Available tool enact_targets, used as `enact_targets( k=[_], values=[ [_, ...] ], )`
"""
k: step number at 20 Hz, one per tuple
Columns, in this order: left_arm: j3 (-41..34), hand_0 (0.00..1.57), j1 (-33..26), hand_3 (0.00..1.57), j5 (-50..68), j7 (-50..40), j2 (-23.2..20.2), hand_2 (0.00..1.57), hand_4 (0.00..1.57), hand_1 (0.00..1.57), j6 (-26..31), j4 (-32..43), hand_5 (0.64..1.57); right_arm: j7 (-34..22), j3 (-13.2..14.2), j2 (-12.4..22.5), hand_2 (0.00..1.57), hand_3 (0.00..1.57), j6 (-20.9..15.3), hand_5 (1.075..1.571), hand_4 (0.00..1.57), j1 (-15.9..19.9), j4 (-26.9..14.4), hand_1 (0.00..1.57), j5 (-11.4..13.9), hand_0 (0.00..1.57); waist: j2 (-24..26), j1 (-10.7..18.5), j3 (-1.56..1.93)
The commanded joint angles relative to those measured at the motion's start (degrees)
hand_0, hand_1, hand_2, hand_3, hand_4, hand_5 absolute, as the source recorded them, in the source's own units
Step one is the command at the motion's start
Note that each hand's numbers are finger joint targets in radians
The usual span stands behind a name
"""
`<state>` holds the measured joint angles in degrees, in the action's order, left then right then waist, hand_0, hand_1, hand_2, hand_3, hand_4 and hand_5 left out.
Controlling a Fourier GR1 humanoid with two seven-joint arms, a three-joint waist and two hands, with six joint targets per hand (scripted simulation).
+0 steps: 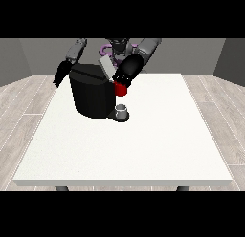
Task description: Insert the coffee pod into the coffee machine and close the lid
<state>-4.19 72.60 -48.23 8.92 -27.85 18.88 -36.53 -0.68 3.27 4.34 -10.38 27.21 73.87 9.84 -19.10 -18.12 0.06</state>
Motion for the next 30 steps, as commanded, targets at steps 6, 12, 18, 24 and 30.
enact_targets(
  k=[6,12,18,24,30],
  values=[
    [-1.77,1.11,1.52,0.97,0.32,0.23,1.64,1.12,0.00,1.11,-3.61,0.24,1.571,-0.68,1.31,1.04,0.00,0.00,0.10,1.571,0.00,2.35,-0.79,0.00,-0.51,0.00,-2.32,-0.10,-0.04],
    [-3.37,1.25,-0.17,0.95,0.14,4.47,-1.30,1.21,0.00,1.25,-6.82,1.86,1.571,-1.88,-1.54,0.08,0.00,0.00,0.83,1.571,0.00,0.07,3.48,0.00,0.42,0.00,-2.79,-2.82,-0.07],
    [-2.20,1.25,1.52,0.94,-1.15,4.54,-0.85,1.22,0.00,1.25,-6.72,0.57,1.571,-2.74,1.36,1.85,0.00,0.00,1.11,1.571,0.14,2.89,0.85,0.00,-0.93,0.00,-3.30,-1.58,-0.04],
    [-1.76,0.92,3.68,0.69,-2.72,7.64,-4.76,0.98,0.00,0.92,-5.46,1.04,1.571,-1.57,-0.47,0.28,0.00,0.00,-1.64,1.571,0.22,2.85,1.17,0.00,1.77,0.00,-5.23,-1.53,-0.05],
    [-1.33,0.00,4.38,0.51,-4.72,6.59,-5.34,0.63,0.00,0.00,-7.44,0.81,1.571,-0.98,-0.22,0.97,0.00,0.00,-0.61,1.571,0.16,3.40,0.23,0.00,1.49,0.00,-5.80,-1.90,-0.03]
  ],
)
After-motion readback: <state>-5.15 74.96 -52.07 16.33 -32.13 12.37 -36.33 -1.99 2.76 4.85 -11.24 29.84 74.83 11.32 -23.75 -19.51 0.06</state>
